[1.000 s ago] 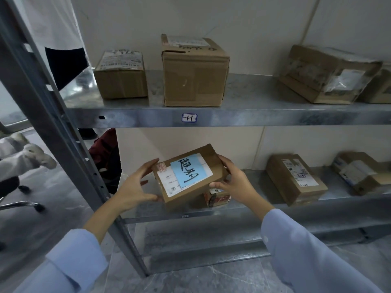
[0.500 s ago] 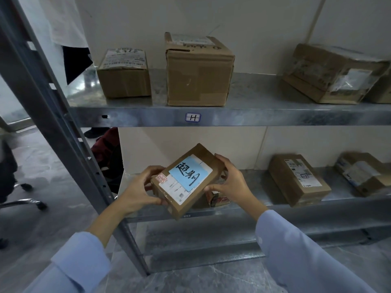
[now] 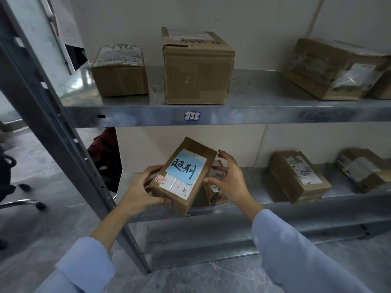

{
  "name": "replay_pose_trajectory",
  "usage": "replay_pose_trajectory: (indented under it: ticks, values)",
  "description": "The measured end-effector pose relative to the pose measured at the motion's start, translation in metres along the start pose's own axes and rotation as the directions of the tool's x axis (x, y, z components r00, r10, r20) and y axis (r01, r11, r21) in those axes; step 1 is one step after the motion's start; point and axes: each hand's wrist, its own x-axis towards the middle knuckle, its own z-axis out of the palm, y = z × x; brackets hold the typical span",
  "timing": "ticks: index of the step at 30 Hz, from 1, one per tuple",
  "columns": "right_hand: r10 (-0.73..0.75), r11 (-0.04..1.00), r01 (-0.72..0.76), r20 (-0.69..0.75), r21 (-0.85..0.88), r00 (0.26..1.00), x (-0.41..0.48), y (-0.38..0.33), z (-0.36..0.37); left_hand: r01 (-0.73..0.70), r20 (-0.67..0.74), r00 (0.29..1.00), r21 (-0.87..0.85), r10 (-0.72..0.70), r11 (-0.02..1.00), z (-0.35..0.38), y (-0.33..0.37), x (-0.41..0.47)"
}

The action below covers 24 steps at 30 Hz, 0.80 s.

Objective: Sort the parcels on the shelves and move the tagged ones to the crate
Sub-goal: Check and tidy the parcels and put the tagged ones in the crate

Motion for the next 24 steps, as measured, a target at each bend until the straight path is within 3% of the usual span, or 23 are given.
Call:
replay_pose_trajectory:
  ticks: [12, 17, 24]
  values:
    - [-0.019, 0.998, 0.012, 0.1, 0.069, 0.995, -0.009, -0.011, 0.003, -0.022, -0.102, 0.995, -0.049, 0.017, 0.999, 0.011, 0.018, 0.001]
    - [-0.051, 0.999, 0.048, 0.135, 0.021, 0.989, -0.023, -0.018, -0.006, -0.037, -0.08, 0.996, -0.068, 0.032, 0.997, 0.017, 0.023, 0.004]
    - [0.025, 0.999, -0.029, 0.177, 0.018, 0.984, -0.041, -0.015, -0.023, -0.079, -0.053, 0.996, -0.06, 0.076, 0.995, 0.042, 0.036, 0.013]
